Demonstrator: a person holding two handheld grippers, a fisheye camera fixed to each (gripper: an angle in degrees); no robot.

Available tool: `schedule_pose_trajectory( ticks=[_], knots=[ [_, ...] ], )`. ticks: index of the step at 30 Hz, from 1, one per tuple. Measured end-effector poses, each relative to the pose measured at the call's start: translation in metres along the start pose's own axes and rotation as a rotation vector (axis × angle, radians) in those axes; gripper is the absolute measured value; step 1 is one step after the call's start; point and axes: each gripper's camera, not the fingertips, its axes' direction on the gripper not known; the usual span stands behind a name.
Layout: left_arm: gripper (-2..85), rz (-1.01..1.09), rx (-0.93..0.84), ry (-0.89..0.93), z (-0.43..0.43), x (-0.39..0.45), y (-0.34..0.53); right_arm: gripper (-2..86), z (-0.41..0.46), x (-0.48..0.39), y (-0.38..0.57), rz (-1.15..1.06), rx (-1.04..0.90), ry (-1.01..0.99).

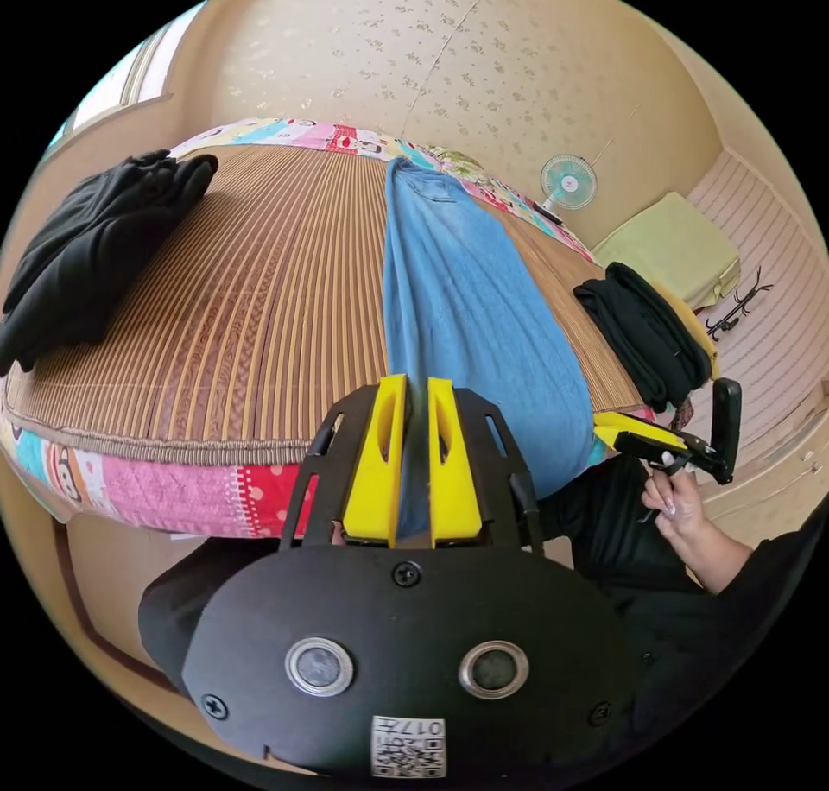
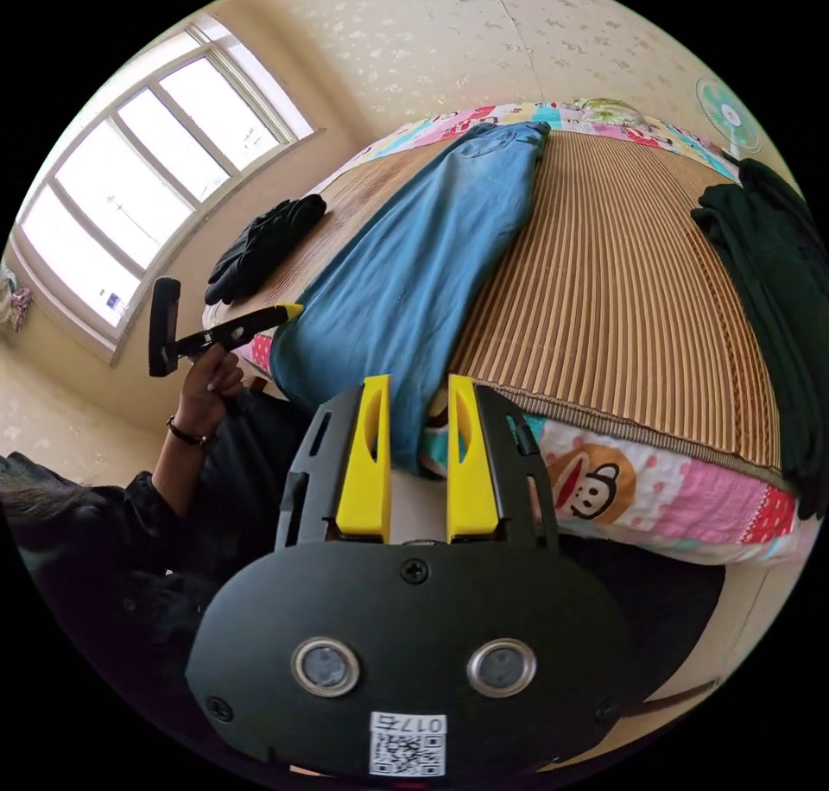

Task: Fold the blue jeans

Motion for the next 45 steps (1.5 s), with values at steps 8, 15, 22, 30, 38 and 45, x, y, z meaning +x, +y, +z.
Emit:
schedule_pose_trajectory(
  ticks=[8,15,22,30,38,45],
  knots=[
    [1.2,-0.101,-0.011,0.085,-0.031,-0.017,0.002,2.2,0.003,0.015,-0.015,-0.006,-0.015,-0.061],
    [8.2,-0.201,0.021,0.176,-0.034,-0.051,0.014,7.7,0.002,0.058,-0.023,0.056,0.015,-0.240],
    [6.3,-0.163,-0.021,0.150,-0.023,-0.040,0.013,7.4,0.038,0.089,-0.035,0.144,0.003,-0.388],
    [2.3,-0.013,-0.386,0.095,0.018,0.009,0.042,2.1,0.035,0.091,-0.022,-0.100,-0.217,-0.314],
    [7.7,-0.107,-0.241,0.225,-0.007,-0.009,0.050,6.9,0.003,0.135,0.004,-0.081,-0.210,-0.294],
    [10.4,-0.003,-0.076,0.207,0.010,-0.004,0.032,9.3,0.004,0.177,-0.006,0.065,0.112,-0.399]
  ],
)
